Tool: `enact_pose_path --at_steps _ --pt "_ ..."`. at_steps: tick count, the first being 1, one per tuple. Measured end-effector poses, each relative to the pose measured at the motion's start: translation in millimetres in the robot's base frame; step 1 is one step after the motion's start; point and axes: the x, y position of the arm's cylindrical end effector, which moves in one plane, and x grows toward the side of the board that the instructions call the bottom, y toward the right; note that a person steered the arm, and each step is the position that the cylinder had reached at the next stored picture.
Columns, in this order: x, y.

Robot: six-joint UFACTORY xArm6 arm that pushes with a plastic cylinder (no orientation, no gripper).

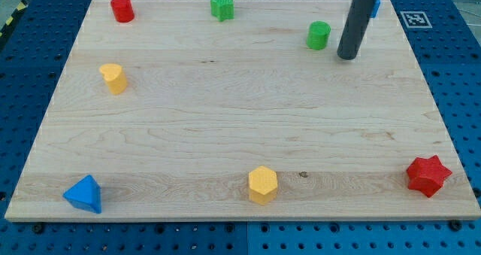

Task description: Move the green circle towards the green star

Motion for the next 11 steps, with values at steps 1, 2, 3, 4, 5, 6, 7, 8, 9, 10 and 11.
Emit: enact_pose_path --at_steps 1,2,3,4,5,6,7,8,9,10,11 --pt "-27.0 0.0" --pt "-33.0 -5.1" --pt "-33.0 -12.0" --pt "-28.7 -19.1" --pt "-22.2 -37.9" --pt "-23.1 -47.1" --pt "-28.3 -62.1" --pt "-34.7 -69.1" --pt "-39.7 -80.2" --pt "-56.2 -89.1" --pt "-63.2 -92.9"
